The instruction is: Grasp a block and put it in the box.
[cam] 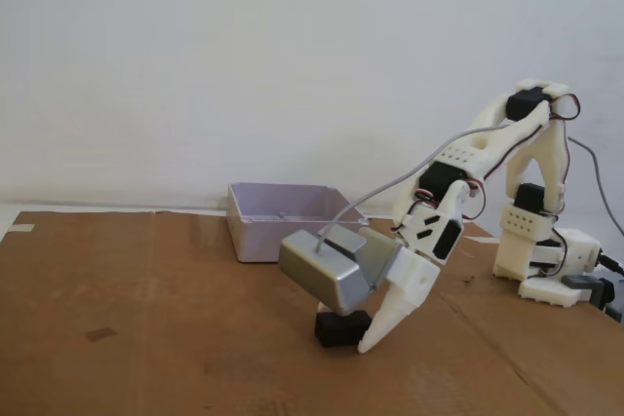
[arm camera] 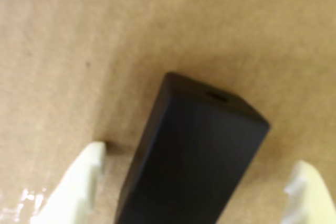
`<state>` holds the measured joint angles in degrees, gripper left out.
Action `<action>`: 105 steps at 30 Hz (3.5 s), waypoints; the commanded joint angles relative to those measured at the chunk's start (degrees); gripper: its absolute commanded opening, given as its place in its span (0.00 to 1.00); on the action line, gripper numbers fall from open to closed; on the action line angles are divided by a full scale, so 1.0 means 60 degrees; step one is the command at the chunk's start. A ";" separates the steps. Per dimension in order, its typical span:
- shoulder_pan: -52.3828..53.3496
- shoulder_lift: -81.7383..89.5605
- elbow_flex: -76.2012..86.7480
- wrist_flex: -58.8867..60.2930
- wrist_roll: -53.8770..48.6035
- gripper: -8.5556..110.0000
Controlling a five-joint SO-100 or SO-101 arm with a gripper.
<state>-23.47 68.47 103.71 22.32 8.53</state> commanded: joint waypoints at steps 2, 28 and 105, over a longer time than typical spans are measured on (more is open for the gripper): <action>0.0190 0.0234 -0.0703 -0.0278 0.0029 0.42; 0.0220 0.0293 -0.0688 -0.0278 0.0029 0.17; 0.5962 0.5903 0.0322 -0.0278 -0.0117 0.17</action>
<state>10.02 95.71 108.37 22.32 8.35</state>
